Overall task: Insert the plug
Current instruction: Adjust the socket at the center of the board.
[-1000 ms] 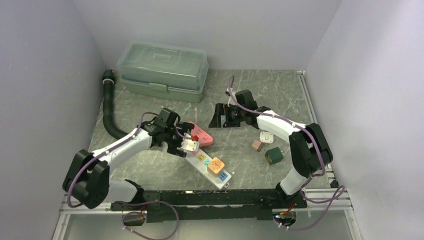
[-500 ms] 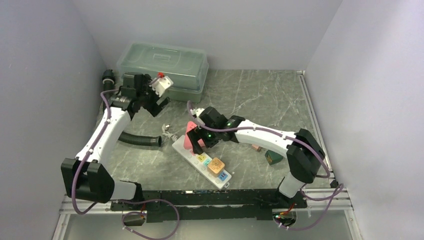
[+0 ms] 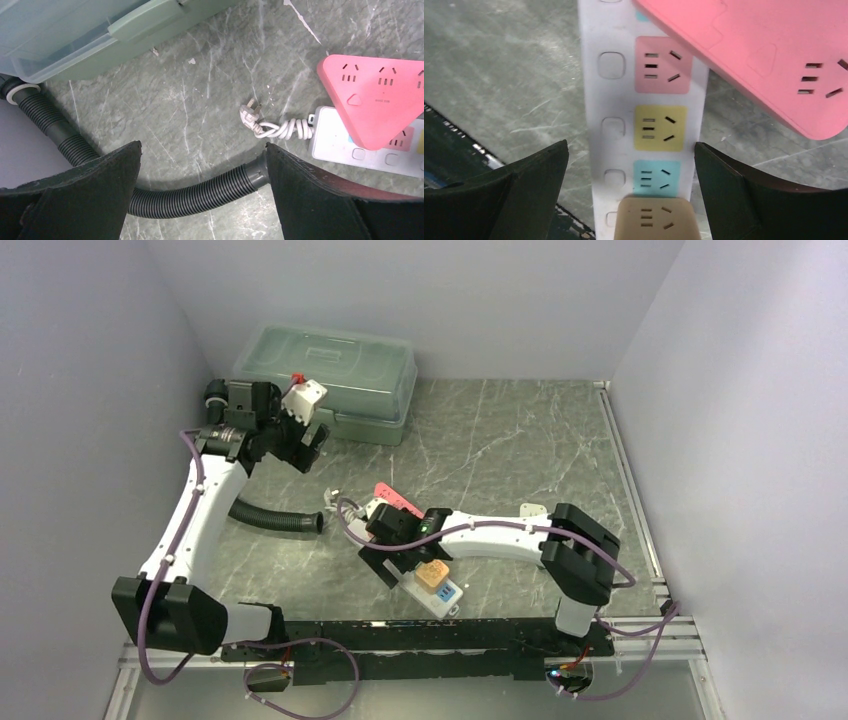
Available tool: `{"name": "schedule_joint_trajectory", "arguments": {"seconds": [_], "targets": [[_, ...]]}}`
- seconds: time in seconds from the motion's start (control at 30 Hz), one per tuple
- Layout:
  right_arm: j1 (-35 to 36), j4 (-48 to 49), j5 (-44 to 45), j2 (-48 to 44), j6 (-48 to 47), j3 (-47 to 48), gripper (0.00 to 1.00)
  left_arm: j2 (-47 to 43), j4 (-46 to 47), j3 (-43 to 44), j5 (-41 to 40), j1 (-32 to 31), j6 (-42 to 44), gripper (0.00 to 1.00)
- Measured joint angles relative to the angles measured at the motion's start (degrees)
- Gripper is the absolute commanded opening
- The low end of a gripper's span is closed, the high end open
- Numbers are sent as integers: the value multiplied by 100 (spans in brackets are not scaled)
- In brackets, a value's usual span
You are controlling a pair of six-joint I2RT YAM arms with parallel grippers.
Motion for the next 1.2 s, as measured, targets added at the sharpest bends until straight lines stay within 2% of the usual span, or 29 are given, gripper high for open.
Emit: {"name": "schedule_joint_trajectory", "arguments": {"seconds": [0.17, 0.4, 0.47, 0.5, 0.57, 0.63, 0.83, 1.0, 1.13, 1.2], "targets": [[22, 0, 527, 212, 0, 0, 100, -140, -151, 7, 46, 0, -103, 100], [111, 33, 756, 378, -17, 15, 97, -474, -229, 7, 96, 0, -103, 100], [111, 118, 754, 503, -15, 15, 90, -533, -229, 7, 96, 0, -103, 100], [109, 157, 713, 549, 4, 28, 82, -546, -229, 7, 96, 0, -103, 100], [105, 271, 745, 590, 57, 50, 58, -549, -229, 7, 96, 0, -101, 100], [92, 304, 800, 579, 162, 28, 51, -549, -227, 4, 94, 0, -96, 100], [-59, 682, 940, 133, 732, -595, 47, -555, -208, 2, 114, 0, -72, 100], [-675, 503, 1019, -422, 1523, -1163, 45, -612, -190, -63, 173, 0, -61, 100], [-1362, 243, 1132, -872, 2330, -1576, 56, -669, -190, -76, 232, 2, -7, 100], [-1578, 59, 1222, -960, 2802, -1633, 65, -704, -186, -85, 256, 0, 28, 100]]}}
